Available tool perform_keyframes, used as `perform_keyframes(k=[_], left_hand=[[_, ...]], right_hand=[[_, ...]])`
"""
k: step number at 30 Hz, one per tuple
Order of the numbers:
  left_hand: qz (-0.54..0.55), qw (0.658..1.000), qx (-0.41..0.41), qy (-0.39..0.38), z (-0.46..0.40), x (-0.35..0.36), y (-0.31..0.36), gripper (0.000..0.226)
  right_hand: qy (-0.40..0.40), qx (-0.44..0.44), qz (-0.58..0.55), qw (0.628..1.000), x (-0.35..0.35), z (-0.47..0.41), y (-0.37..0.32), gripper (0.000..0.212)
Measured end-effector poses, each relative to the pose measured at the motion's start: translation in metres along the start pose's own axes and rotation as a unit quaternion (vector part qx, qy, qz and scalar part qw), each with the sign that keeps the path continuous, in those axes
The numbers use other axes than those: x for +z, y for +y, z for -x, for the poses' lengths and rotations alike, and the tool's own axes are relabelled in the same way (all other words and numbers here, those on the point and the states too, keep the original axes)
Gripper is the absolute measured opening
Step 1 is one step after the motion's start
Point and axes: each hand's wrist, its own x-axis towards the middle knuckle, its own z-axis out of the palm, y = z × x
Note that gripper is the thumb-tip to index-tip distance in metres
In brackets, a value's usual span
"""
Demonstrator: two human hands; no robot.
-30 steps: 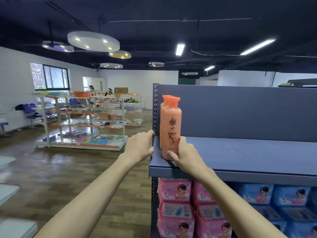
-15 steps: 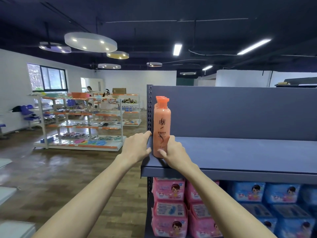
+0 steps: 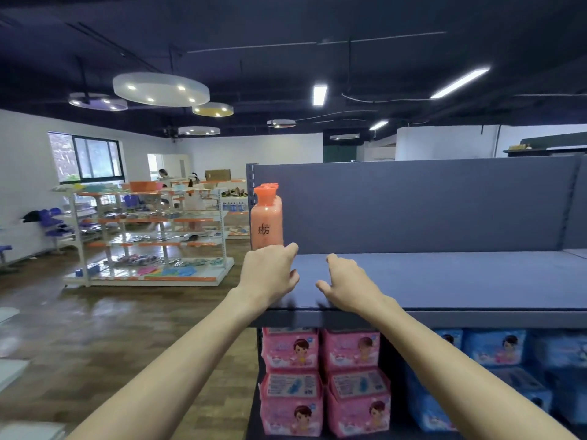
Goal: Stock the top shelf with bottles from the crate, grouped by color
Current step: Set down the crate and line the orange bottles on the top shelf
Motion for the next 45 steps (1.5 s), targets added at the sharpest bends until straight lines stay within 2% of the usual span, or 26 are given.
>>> perform_keyframes(k=[6, 10, 14, 17, 22, 28, 35, 39, 45], left_hand=[[0.039, 0.999, 0.025, -0.014, -0.024, 0.009, 0.074, 0.023], [0.073, 0.996, 0.040, -0.013, -0.031, 0.005, 0.132, 0.025], [0.170, 0.983, 0.053, 0.037, 0.000, 0.000, 0.180, 0.027], [0.193, 0.977, 0.081, 0.029, 0.035, 0.020, 0.210, 0.025], [0.194, 0.975, 0.087, -0.065, 0.090, 0.071, 0.262, 0.027], [0.184, 0.967, 0.047, -0.169, 0.178, 0.127, 0.293, 0.029], [0.177, 0.933, -0.016, -0.314, 0.271, 0.174, 0.285, 0.026], [0.175, 0.913, -0.034, -0.367, 0.300, 0.197, 0.275, 0.026], [0.191, 0.887, -0.070, -0.414, 0.326, 0.227, 0.261, 0.023]], right_hand=[[0.015, 0.042, 0.020, 0.999, -0.040, 0.024, 0.069, 0.036], [0.023, 0.058, 0.009, 0.998, -0.067, 0.048, 0.116, 0.046], [0.068, 0.035, -0.031, 0.997, -0.083, 0.104, 0.163, 0.044], [0.080, 0.007, -0.043, 0.996, -0.069, 0.153, 0.194, 0.042], [-0.036, 0.029, -0.018, 0.999, -0.006, 0.210, 0.241, 0.050], [-0.122, 0.060, -0.030, 0.990, 0.056, 0.257, 0.276, 0.049], [-0.221, 0.109, -0.083, 0.966, 0.134, 0.295, 0.289, 0.048], [-0.250, 0.133, -0.085, 0.955, 0.178, 0.308, 0.287, 0.041], [-0.294, 0.173, -0.098, 0.935, 0.241, 0.300, 0.266, 0.049]])
